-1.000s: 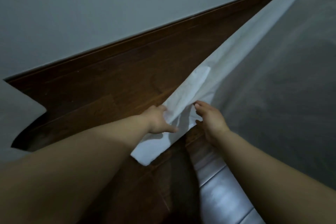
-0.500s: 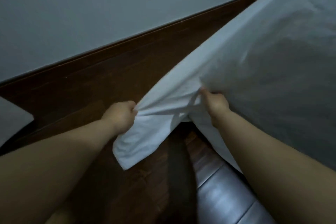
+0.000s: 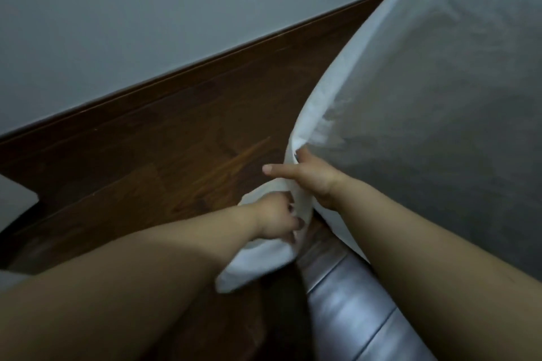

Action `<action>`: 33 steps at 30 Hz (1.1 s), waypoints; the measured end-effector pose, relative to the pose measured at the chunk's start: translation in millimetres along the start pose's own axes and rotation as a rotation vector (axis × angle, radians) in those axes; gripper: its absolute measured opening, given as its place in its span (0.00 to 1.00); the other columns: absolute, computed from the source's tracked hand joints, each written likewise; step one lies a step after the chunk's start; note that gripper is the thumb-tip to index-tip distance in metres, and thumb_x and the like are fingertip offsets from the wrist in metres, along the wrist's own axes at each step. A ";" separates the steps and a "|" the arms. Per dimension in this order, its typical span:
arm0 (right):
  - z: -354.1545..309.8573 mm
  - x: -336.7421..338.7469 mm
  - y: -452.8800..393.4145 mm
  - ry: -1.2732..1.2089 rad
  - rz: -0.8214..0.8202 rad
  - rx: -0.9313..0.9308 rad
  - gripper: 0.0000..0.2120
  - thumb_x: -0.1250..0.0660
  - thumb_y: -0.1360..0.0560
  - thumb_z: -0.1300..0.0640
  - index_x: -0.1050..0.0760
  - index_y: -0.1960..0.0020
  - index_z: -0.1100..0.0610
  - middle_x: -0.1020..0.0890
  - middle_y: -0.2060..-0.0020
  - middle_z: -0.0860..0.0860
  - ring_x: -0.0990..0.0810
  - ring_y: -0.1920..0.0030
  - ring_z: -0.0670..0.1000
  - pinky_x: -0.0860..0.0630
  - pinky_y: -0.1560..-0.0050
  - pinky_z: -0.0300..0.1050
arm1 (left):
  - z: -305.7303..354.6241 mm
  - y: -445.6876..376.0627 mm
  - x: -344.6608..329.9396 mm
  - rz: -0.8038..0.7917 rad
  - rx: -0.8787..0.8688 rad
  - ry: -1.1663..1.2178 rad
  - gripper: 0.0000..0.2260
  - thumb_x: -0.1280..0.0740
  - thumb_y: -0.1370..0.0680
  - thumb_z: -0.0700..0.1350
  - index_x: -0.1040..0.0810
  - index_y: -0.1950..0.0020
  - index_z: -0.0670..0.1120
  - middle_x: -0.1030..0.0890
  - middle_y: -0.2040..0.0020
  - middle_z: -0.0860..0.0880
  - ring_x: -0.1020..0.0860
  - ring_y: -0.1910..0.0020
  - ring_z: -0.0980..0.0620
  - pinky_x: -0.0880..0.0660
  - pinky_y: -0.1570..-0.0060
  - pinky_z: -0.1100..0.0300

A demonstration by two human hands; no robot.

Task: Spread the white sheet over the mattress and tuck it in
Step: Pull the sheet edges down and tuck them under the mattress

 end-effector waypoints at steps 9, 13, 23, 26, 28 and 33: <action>44.1 49.6 7.0 0.347 0.238 -0.128 0.17 0.40 0.28 0.67 0.25 0.40 0.65 0.22 0.49 0.61 0.23 0.48 0.62 0.25 0.52 0.50 | 21.1 -17.7 40.0 0.448 -0.199 -0.288 0.27 0.36 0.23 0.41 0.41 0.27 0.56 0.30 0.36 0.48 0.25 0.41 0.45 0.24 0.45 0.49; 44.4 42.6 15.2 0.422 0.131 -0.052 0.19 0.38 0.28 0.64 0.27 0.37 0.62 0.23 0.42 0.62 0.25 0.39 0.61 0.28 0.39 0.52 | 57.6 -10.3 36.8 0.536 -0.557 -0.673 0.41 0.40 0.24 0.34 0.60 0.24 0.64 0.37 0.48 0.49 0.31 0.56 0.49 0.32 0.58 0.57; 90.8 49.1 20.5 0.683 0.096 -0.175 0.18 0.31 0.28 0.58 0.24 0.39 0.61 0.20 0.42 0.59 0.21 0.42 0.58 0.26 0.46 0.44 | 65.3 -15.7 49.0 0.602 -0.299 -0.880 0.13 0.41 0.21 0.43 0.28 0.38 0.48 0.27 0.44 0.43 0.24 0.47 0.40 0.32 0.58 0.52; 118.5 52.5 26.0 1.044 -0.060 -0.382 0.19 0.38 0.22 0.58 0.28 0.34 0.64 0.25 0.35 0.60 0.24 0.37 0.58 0.25 0.46 0.41 | 50.6 -8.7 65.2 0.660 -0.226 -0.762 0.13 0.40 0.22 0.45 0.29 0.37 0.48 0.28 0.45 0.43 0.24 0.50 0.41 0.28 0.59 0.52; 125.3 64.3 24.0 1.123 -0.115 -0.432 0.18 0.38 0.22 0.61 0.29 0.33 0.66 0.25 0.35 0.61 0.24 0.36 0.58 0.23 0.53 0.38 | 43.4 -4.3 73.1 0.673 -0.181 -0.699 0.13 0.41 0.21 0.47 0.29 0.37 0.47 0.29 0.45 0.43 0.25 0.51 0.42 0.28 0.59 0.52; 78.9 105.5 6.1 0.856 0.605 -0.125 0.13 0.30 0.29 0.60 0.20 0.45 0.62 0.19 0.45 0.60 0.20 0.44 0.58 0.28 0.51 0.41 | 31.8 3.3 97.3 0.768 -0.142 -0.520 0.12 0.41 0.22 0.50 0.27 0.43 0.46 0.32 0.51 0.47 0.28 0.57 0.46 0.25 0.59 0.52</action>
Point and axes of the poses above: each hand's wrist, its own y-axis away from the middle knuckle, its own x-axis out of the back of the hand, z = x × y, the point moved 3 cm from there along -y, towards the middle knuckle
